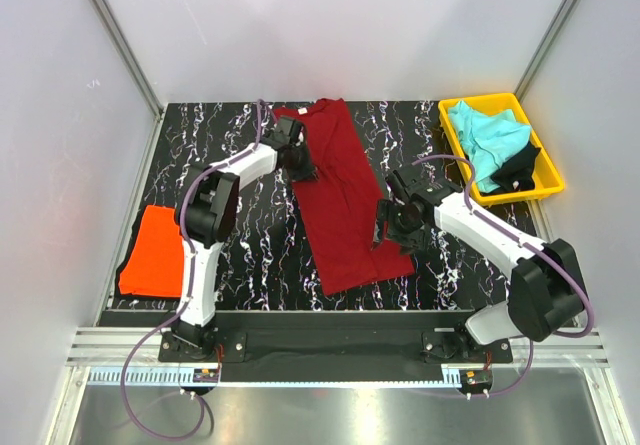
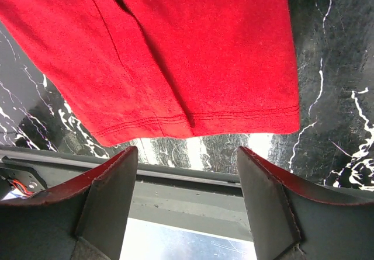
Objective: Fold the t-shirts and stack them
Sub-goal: Fold the tshirt
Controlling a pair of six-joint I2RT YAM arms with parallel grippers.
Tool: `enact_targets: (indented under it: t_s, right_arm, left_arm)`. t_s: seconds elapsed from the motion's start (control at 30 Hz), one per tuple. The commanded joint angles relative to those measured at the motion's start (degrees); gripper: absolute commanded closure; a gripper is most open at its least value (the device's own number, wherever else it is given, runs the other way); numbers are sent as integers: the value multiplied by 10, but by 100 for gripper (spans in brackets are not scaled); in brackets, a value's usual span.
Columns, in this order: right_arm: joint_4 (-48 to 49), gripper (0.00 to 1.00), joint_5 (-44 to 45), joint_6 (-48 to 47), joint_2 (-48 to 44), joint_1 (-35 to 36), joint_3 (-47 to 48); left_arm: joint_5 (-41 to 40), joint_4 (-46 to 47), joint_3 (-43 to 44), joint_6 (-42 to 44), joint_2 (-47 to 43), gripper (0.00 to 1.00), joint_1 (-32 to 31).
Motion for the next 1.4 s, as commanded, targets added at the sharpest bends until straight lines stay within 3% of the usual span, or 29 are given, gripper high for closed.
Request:
enact_targets:
  t_s: [0.0, 0.5, 0.93, 1.13, 1.37]
  right_arm:
    - [9, 25, -11, -2, -1, -7, 5]
    - [31, 26, -35, -23, 54, -9, 19]
    - [39, 26, -61, -16, 88, -10, 36]
    - [39, 25, -61, -25, 105, -10, 63]
    - [42, 25, -68, -23, 130, -10, 75]
  left_arm:
    - [22, 25, 41, -17, 14, 99, -2]
    - [20, 36, 57, -39, 13, 100, -21]
    - [64, 32, 149, -59, 119, 100, -18]
    - [70, 45, 160, -47, 128, 100, -20]
    - [109, 71, 174, -17, 102, 86, -20]
